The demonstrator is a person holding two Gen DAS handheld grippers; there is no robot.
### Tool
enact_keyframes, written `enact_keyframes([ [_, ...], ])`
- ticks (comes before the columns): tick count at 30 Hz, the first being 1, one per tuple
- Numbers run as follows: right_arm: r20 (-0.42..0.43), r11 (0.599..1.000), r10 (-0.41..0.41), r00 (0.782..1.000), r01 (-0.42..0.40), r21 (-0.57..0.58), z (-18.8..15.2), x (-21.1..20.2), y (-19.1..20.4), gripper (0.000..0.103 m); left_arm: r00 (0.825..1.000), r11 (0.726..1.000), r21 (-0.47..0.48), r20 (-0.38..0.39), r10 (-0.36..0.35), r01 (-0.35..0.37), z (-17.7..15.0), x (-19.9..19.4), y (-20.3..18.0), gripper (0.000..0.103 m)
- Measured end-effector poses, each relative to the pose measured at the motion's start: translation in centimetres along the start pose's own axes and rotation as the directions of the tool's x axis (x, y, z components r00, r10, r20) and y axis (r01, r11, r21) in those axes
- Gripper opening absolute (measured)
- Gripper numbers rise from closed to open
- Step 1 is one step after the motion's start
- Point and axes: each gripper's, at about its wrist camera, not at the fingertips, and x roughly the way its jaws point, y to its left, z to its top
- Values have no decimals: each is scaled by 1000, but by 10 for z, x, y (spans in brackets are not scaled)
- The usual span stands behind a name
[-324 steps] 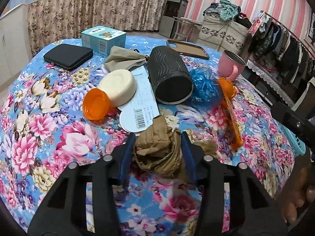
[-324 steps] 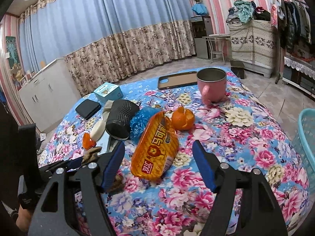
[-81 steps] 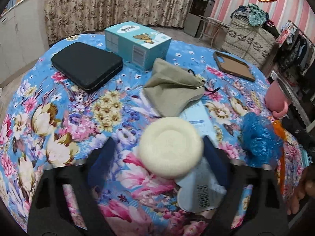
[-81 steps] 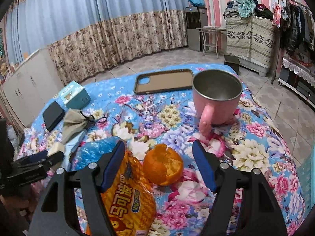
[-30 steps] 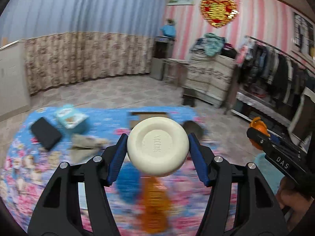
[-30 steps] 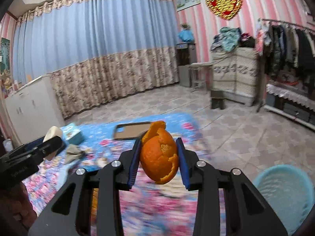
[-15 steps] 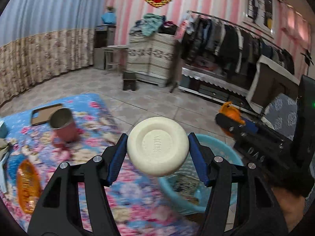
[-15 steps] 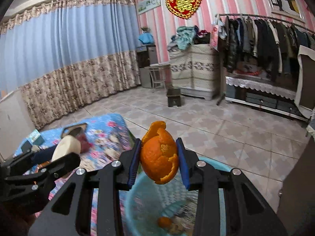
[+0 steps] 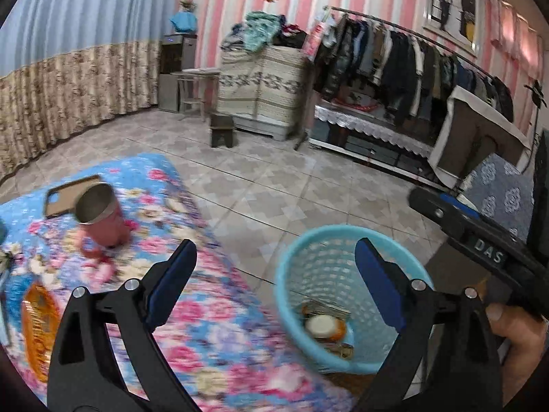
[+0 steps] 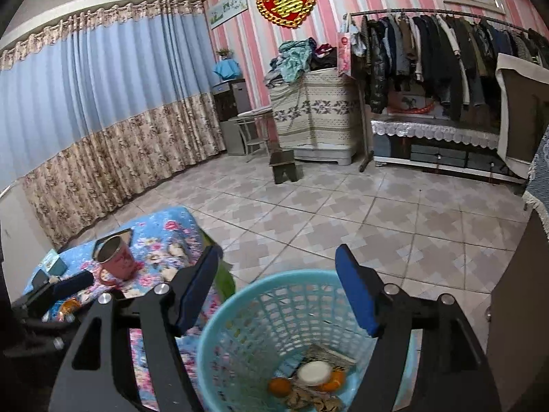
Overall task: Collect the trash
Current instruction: 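Carry the soap and peel over the blue basket and release both, then reach the left tool to the white receipt while the right tool approaches the blue plastic bag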
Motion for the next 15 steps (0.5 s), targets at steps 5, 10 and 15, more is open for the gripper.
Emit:
enact_keyframes([
  [5, -9, 998, 68, 998, -68, -14, -8, 9, 49, 70, 992, 992, -29, 30, 125, -124, 2, -35, 74, 91],
  [10, -44, 982, 179, 983, -181, -45, -18, 27, 133, 70, 951, 953, -86, 77, 298, -291, -4, -101, 186, 92],
  [15, -142, 940, 309, 940, -325, -106, -53, 48, 247, 76, 885, 880, -138, 40, 464, -455, -26, -147, 286, 97],
])
